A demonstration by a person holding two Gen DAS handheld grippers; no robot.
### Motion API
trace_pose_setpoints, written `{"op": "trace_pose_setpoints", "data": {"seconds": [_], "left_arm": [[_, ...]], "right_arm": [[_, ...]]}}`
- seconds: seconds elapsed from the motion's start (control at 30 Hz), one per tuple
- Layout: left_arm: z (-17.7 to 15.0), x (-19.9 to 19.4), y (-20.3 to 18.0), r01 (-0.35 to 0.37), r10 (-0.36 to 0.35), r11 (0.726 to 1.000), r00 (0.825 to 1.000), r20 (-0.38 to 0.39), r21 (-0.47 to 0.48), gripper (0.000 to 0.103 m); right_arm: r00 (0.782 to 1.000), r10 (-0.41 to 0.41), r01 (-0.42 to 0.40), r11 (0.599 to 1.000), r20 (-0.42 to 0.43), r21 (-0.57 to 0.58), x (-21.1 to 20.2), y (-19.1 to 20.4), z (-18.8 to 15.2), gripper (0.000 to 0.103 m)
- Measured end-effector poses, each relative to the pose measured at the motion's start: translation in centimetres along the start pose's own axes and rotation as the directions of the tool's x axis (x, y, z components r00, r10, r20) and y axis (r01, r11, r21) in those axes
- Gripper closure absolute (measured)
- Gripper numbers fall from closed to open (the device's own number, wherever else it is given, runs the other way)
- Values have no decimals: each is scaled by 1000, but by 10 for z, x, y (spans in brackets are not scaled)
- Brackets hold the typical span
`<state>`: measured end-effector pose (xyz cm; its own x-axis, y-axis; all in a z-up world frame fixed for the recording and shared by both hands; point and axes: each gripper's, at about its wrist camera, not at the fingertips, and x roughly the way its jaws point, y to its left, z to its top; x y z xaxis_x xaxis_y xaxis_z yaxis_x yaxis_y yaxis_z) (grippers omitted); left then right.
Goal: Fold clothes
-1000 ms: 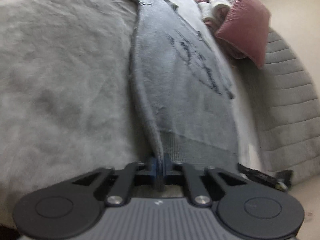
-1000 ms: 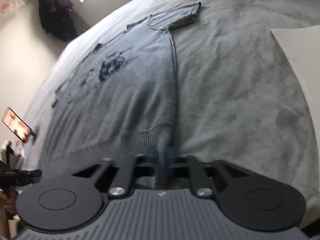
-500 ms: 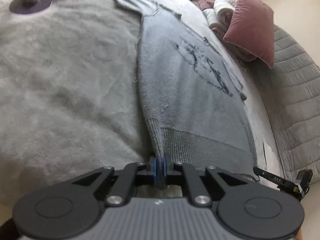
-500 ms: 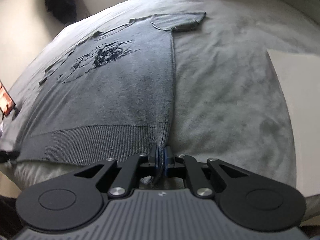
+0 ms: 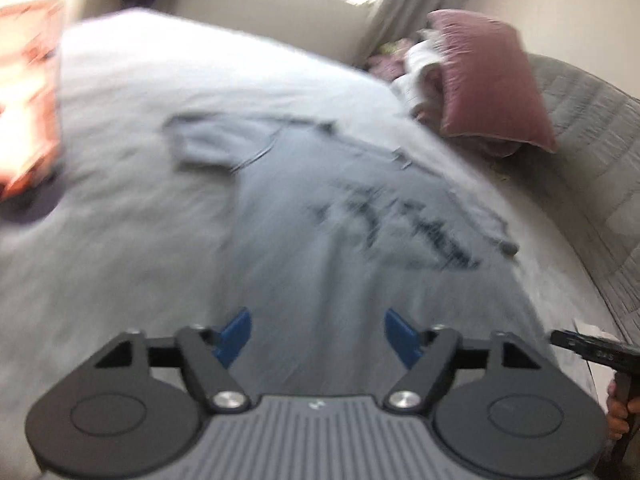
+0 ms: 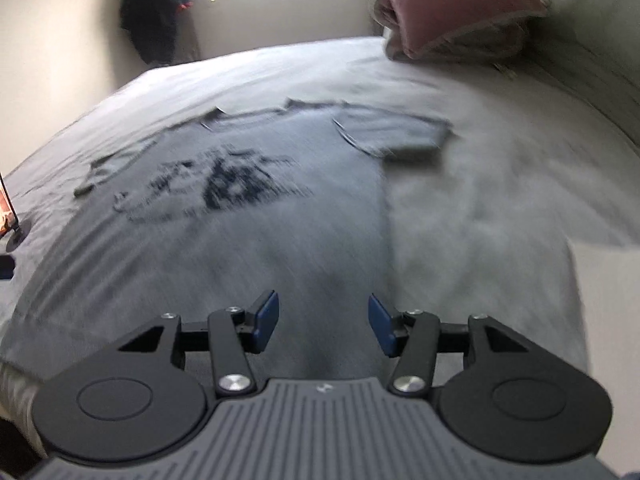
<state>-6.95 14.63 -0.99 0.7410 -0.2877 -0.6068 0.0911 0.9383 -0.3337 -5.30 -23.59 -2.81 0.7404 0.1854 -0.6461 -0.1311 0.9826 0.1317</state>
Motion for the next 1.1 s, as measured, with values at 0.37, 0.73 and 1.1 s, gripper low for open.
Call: {"op": "trace_pose_setpoints", "data": {"seconds": [0.37,0.73,1.1], "left_arm": [[4,105,-43,-69,62,987,997,49,147,13],[-34,82,-40,-79,75,950,997,23,303,4],[-69,35,-37,-53,64,929,998,-17,365,2]], "right_arm": [[999,-34,34,999,-16,-19,92,46,41,31],[997,-48,54,993,58,-109,65,28,-17,14],[999,-27,32,993,43,-116,25,13,-46,12]]}}
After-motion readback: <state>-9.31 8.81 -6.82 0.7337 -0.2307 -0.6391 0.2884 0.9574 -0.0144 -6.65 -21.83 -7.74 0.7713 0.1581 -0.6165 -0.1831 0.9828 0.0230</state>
